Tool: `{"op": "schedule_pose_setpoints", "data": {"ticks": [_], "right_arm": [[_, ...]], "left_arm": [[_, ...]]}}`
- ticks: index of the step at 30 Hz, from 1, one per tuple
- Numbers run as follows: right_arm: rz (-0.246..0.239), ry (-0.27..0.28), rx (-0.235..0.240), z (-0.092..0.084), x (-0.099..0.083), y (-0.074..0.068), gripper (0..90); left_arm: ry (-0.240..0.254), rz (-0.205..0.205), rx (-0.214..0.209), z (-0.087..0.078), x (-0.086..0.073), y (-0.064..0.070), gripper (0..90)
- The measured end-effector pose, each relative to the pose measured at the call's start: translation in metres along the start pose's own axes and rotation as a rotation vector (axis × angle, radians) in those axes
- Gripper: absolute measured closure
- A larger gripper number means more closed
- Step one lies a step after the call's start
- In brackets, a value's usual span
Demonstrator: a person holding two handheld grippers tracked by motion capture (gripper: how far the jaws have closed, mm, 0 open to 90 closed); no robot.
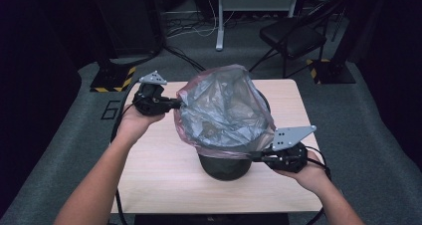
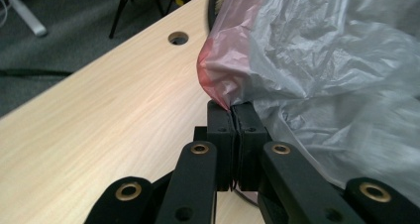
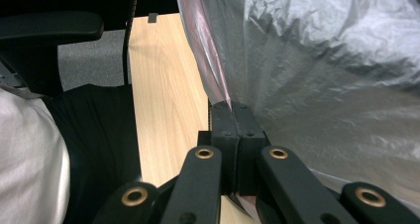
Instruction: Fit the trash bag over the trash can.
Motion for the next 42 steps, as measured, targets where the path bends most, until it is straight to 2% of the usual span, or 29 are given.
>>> {"op": "schedule_pose_setpoints", "data": {"ticks": [3, 5, 7, 11, 13, 16, 17, 18, 22, 26, 28, 30, 34, 37, 40, 42], "right_arm": [[-0.004, -0.006, 0.004, 0.002, -0.002, 0.001, 89.5], [0.0, -0.011, 0.006, 0.003, -0.003, 0.002, 89.5], [0.002, -0.019, 0.01, 0.005, -0.005, 0.003, 89.6], [0.004, -0.038, 0.007, 0.006, -0.007, 0.004, 89.5], [0.007, -0.038, 0.007, 0.005, -0.007, 0.003, 89.2], [0.025, -0.01, -0.004, -0.003, -0.004, 0.002, 80.6], [0.025, -0.01, -0.004, -0.003, -0.004, 0.002, 80.6], [0.033, 0.004, -0.013, -0.006, -0.003, 0.002, 80.3], [0.034, 0.049, -0.027, -0.023, 0.004, -0.005, 74.3], [0.025, 0.093, -0.084, -0.039, 0.013, -0.009, 64.8], [0.025, 0.125, -0.135, -0.048, 0.02, -0.007, 57.1], [0.03, 0.13, -0.151, -0.049, 0.022, -0.006, 54.6], [0.044, 0.129, -0.196, -0.052, 0.03, 0.002, 49.6], [0.033, 0.134, -0.233, -0.05, 0.036, 0.007, 46.1], [0.019, 0.121, -0.304, -0.045, 0.042, 0.012, 43.6], [0.015, 0.113, -0.314, -0.043, 0.043, 0.013, 43.5]], "left_arm": [[-0.023, -0.024, 0.006, 0.013, -0.006, -0.005, 87.5], [-0.048, -0.028, 0.026, 0.022, -0.011, -0.007, 87.5], [-0.074, -0.036, 0.028, 0.031, -0.016, -0.01, 87.4], [-0.092, -0.034, 0.037, 0.038, -0.021, -0.011, 86.8], [-0.075, -0.046, 0.035, 0.032, -0.021, -0.011, 80.5], [-0.037, -0.069, 0.03, 0.02, -0.019, -0.012, 60.8], [-0.03, -0.07, 0.035, 0.014, -0.019, -0.013, 60.8], [-0.025, -0.074, 0.039, 0.008, -0.018, -0.014, 55.1], [0.012, -0.062, 0.047, -0.015, -0.014, -0.011, 47.2], [0.038, -0.035, 0.01, -0.031, -0.006, 0.001, 46.1], [0.046, -0.023, -0.02, -0.034, -0.002, 0.007, 42.9], [0.054, -0.015, -0.028, -0.034, 0.001, 0.014, 40.9], [0.027, -0.001, -0.045, -0.022, 0.006, 0.022, 35.8], [0.009, -0.015, -0.051, -0.01, 0.007, 0.023, 33.0], [0.002, -0.032, -0.06, -0.001, 0.008, 0.023, 31.7], [-0.01, -0.031, -0.063, 0.004, 0.008, 0.023, 31.8]]}}
Point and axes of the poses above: each handheld gripper's, and its own axes: z roughly forward along the jaws, x roughly out of its top, y roughly to its right, the point moved 1 cm from there along z, roughly forward along the jaws, and after that the axes turned 5 degrees about x, right-handed, at the moved point
